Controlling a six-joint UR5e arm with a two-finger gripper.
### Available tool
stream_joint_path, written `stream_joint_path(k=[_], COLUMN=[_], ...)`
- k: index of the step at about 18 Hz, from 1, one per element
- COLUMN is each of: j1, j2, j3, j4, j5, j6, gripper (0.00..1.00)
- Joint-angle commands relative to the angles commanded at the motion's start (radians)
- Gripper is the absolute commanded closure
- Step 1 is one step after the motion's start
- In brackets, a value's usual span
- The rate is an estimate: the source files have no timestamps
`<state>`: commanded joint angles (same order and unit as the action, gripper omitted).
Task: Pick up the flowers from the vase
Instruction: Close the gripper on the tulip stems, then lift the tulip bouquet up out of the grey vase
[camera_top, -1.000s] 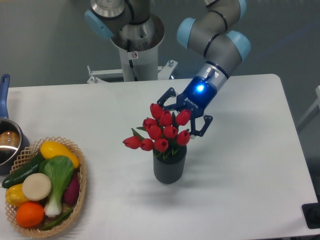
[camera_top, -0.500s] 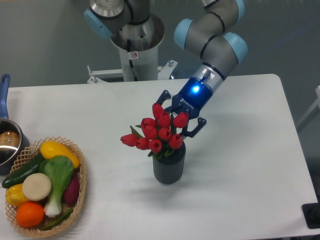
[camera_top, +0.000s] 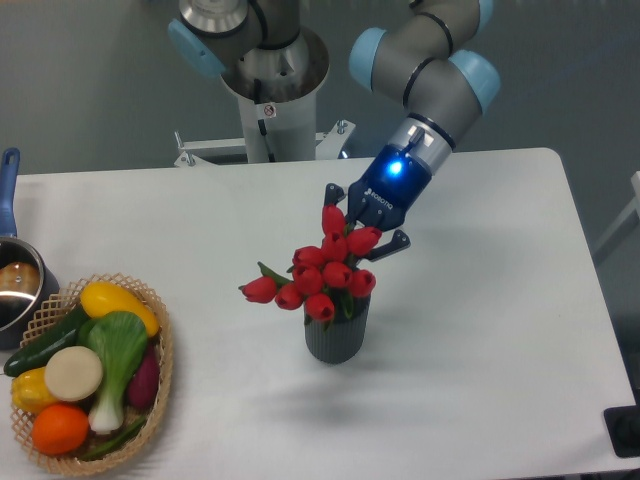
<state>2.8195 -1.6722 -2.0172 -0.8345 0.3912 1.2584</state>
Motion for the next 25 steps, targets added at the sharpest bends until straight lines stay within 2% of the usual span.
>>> stream_joint_path(k=[7,12,17,25], j1=[0.008,0.011,0.014,0.015], j2=[0.045,0.009,-0.006,-0.023], j3=[0.069,0.162,0.186,0.242], j4=[0.002,0.000,0.002,0.002], j5=[-0.017,-0.017,-0.017,-0.028], j6=[-0.175,-0.278,-0.309,-0.436], gripper=[1.00,1.00,1.00,1.00])
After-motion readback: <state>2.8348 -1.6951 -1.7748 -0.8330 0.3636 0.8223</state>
